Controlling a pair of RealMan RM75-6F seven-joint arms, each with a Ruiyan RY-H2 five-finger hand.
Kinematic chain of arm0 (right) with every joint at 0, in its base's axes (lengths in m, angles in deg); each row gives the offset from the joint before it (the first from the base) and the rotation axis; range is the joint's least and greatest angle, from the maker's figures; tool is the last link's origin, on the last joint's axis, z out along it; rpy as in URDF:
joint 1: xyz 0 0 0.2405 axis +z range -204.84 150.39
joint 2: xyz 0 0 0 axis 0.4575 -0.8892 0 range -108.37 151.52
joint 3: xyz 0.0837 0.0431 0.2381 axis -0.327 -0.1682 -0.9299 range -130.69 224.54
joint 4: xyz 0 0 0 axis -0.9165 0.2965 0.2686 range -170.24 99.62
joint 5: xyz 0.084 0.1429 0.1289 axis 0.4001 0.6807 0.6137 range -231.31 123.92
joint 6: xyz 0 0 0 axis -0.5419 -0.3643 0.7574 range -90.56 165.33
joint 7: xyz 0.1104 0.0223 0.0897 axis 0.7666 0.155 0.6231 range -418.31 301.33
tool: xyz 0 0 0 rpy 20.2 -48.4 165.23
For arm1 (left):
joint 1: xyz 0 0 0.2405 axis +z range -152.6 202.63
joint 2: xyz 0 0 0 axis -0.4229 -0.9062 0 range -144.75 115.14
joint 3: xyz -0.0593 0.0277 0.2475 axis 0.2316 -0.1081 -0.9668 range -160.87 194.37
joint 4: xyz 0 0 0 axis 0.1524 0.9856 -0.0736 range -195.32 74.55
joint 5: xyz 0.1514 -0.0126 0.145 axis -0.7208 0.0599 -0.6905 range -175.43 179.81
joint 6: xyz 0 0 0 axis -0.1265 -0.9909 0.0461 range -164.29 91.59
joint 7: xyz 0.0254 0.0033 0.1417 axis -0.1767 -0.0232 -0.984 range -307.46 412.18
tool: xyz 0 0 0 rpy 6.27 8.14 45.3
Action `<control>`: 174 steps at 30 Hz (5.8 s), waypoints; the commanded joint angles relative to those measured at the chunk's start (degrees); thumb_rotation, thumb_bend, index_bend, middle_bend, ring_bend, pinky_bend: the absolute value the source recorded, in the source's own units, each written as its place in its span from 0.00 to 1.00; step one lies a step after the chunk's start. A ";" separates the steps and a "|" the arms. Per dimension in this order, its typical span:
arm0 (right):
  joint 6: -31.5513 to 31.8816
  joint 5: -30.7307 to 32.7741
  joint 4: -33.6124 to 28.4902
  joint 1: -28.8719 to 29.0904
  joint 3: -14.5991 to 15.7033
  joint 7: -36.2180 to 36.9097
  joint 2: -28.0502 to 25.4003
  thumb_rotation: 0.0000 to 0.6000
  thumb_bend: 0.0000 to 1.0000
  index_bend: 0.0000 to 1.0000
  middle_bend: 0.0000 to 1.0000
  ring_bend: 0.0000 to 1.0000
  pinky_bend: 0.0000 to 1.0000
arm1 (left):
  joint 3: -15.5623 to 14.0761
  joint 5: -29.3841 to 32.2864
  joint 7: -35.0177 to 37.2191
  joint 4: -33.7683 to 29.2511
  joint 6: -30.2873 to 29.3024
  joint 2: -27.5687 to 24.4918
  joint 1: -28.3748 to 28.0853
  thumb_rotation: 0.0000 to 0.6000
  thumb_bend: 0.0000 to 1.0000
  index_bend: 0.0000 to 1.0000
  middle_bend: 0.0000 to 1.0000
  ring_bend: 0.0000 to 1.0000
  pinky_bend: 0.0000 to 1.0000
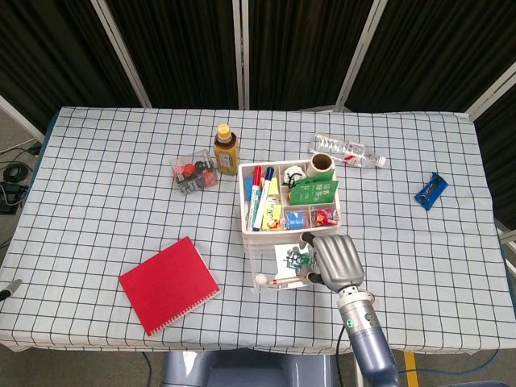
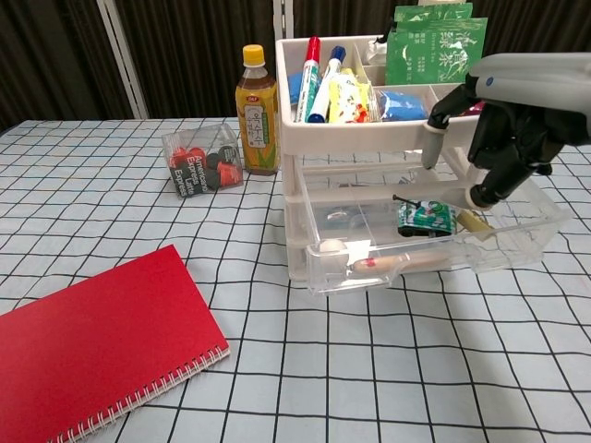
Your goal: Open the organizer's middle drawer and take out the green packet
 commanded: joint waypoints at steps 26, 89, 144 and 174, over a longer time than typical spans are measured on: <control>3.08 8.83 -2.11 5.73 2.03 -2.48 -3.47 1.00 0.20 0.44 1.00 1.00 0.78 | 0.06 0.12 -0.67 -0.13 0.00 0.12 0.06 1.00 0.06 0.00 0.00 0.00 0.00; 8.07 14.32 3.02 12.81 2.92 -0.74 3.09 1.00 0.28 0.52 1.00 1.00 0.78 | 0.17 0.46 -0.60 0.05 0.52 0.11 -0.13 1.00 0.06 0.00 0.00 0.00 0.00; 12.32 2.11 -3.50 6.37 1.20 6.14 -10.84 1.00 0.41 0.58 1.00 1.00 0.78 | 0.04 0.01 -0.87 -0.39 0.10 0.02 0.07 1.00 0.06 0.00 0.00 0.00 0.00; 1.03 5.58 11.35 -5.08 1.09 26.84 -22.97 1.00 0.41 0.59 1.00 1.00 0.78 | -0.10 -0.19 -1.72 -0.68 0.09 0.21 0.04 1.00 0.06 0.00 0.00 0.00 0.00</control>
